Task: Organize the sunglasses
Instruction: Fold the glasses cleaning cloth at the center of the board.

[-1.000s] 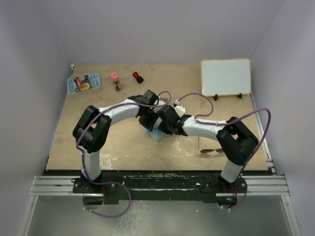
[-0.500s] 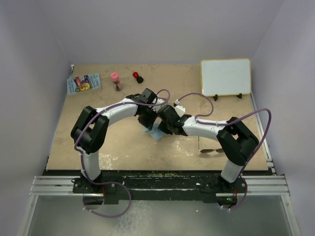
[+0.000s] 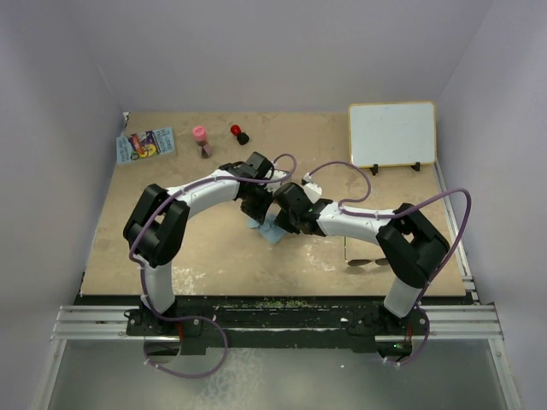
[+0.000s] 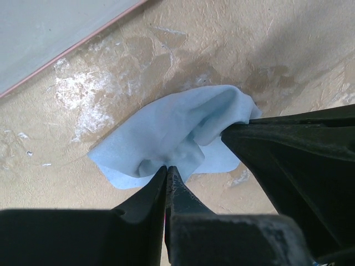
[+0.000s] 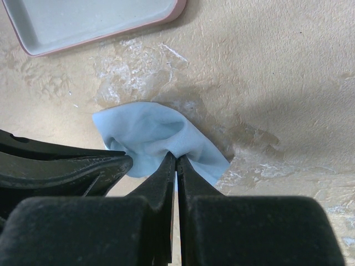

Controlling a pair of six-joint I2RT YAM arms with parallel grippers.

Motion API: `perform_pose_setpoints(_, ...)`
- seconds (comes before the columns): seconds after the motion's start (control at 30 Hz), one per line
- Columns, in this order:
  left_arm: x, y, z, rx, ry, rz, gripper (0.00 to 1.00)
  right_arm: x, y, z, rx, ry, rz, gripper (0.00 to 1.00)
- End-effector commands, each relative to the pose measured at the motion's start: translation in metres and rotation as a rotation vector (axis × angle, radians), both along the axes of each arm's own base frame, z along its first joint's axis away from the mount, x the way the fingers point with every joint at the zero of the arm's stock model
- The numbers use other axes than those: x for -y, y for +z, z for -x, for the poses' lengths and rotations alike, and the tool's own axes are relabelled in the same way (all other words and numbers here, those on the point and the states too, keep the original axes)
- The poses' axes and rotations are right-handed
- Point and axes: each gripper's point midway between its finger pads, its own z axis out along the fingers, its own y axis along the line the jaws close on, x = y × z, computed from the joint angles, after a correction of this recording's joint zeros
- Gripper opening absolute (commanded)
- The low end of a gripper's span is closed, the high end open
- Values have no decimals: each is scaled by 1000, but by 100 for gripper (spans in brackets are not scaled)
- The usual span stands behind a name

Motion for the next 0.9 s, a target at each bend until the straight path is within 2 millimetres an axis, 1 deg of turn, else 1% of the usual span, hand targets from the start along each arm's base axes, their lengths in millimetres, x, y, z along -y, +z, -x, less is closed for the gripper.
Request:
perform_pose_setpoints(0.0, 5, 19, -15, 57, -13, 46, 3, 2, 18, -8, 54, -9, -6, 0)
perform_pose_setpoints(0.13, -4, 35, -26, 102, 10, 62, 3, 3, 21, -9, 68, -1, -2, 0)
perform_pose_setpoints(0.2, -12, 41, -33, 116, 32, 68, 3, 2, 24, -10, 79, 5, -6, 0)
perform_pose_setpoints(0.33, -28, 43, -45, 122, 64, 65, 3, -2, 33, -14, 102, 32, -6, 0)
perform_pose_setpoints(0.43, -36, 44, -54, 133, 82, 61, 3, -4, 40, -16, 113, 46, -1, 0)
perform_pose_setpoints(0.5, -37, 44, -57, 135, 85, 63, 3, -6, 43, -17, 119, 57, -3, 0)
perform_pose_setpoints(0.6, -33, 46, -60, 131, 79, 77, 3, -9, 43, -17, 119, 81, 0, 0)
perform_pose_setpoints(0.77, -27, 51, -64, 131, 78, 97, 3, -14, 36, -14, 101, 129, 16, 0)
perform_pose_setpoints(0.87, -28, 55, -65, 138, 77, 97, 3, -11, 34, -12, 92, 134, 28, 0)
